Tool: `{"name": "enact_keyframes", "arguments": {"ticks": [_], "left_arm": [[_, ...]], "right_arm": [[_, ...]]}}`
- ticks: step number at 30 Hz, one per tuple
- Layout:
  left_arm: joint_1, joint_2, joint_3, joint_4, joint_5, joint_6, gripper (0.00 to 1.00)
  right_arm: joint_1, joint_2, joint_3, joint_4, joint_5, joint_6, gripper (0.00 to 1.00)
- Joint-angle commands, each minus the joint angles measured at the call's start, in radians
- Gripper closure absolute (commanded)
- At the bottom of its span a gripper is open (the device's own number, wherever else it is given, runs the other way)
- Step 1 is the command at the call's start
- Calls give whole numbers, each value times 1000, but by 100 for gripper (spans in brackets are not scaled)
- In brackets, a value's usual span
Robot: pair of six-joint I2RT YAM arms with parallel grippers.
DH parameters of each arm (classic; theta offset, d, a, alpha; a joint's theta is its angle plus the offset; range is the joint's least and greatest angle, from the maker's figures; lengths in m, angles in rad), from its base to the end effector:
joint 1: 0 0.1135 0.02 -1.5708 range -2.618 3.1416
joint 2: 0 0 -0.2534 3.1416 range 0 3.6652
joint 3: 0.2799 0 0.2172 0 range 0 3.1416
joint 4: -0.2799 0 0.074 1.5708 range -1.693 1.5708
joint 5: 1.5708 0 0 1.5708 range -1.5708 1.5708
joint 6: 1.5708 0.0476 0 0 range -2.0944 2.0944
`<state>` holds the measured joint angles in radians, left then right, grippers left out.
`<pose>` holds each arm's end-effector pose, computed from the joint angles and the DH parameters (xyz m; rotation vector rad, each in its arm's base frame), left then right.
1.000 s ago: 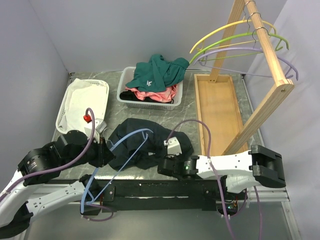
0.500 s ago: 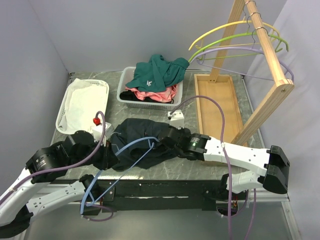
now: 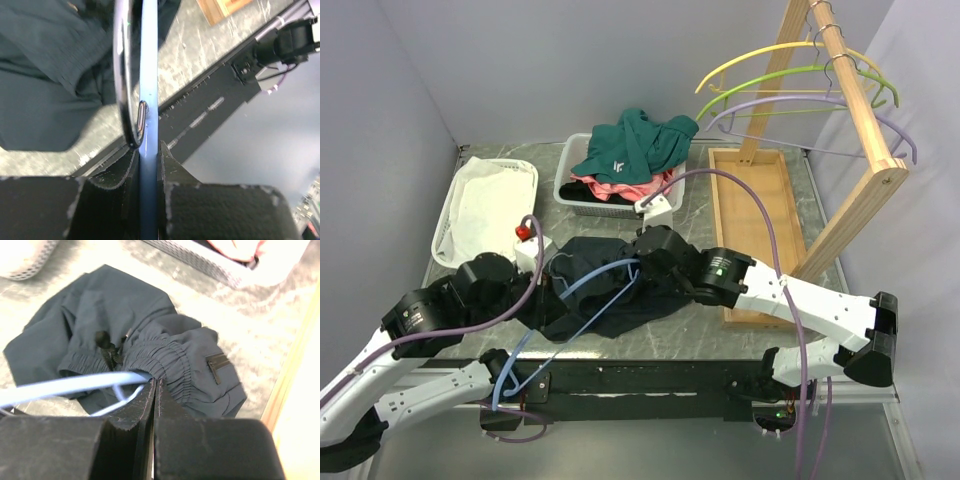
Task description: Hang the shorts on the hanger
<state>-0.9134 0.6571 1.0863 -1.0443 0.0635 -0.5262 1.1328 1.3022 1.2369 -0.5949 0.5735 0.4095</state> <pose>0.0486 -0.0679 0.3396 0.4848 2.2739 -0.8492 0.1315 0.2200 0.3342 -0.4599 2.0736 0.2728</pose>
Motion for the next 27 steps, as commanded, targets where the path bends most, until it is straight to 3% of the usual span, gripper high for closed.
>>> {"name": "enact_keyframes", "arguments": {"ticks": [1,10,13,18,24,27], "left_arm": [[-2,-1,73,139,-60,89,99],[-2,38,132,273,-91,233,99],[-4,23,89,378,-76,226,99],[-2,-40,-5,561,-203,183,99],[-2,-120,-133,806,-309,83,99],[-2,-160,-207,886,-358,52,99]], "right_arm": [[13,-17,113,35,-60,-165,100],[56,83,492,-74,-240,-391,100],[85,152,608,-86,-322,-443,100],[143,272,815,-144,-327,-474,100],[139,192,687,-13,-434,-448,94],[137,120,563,69,-382,-405,73]]}}
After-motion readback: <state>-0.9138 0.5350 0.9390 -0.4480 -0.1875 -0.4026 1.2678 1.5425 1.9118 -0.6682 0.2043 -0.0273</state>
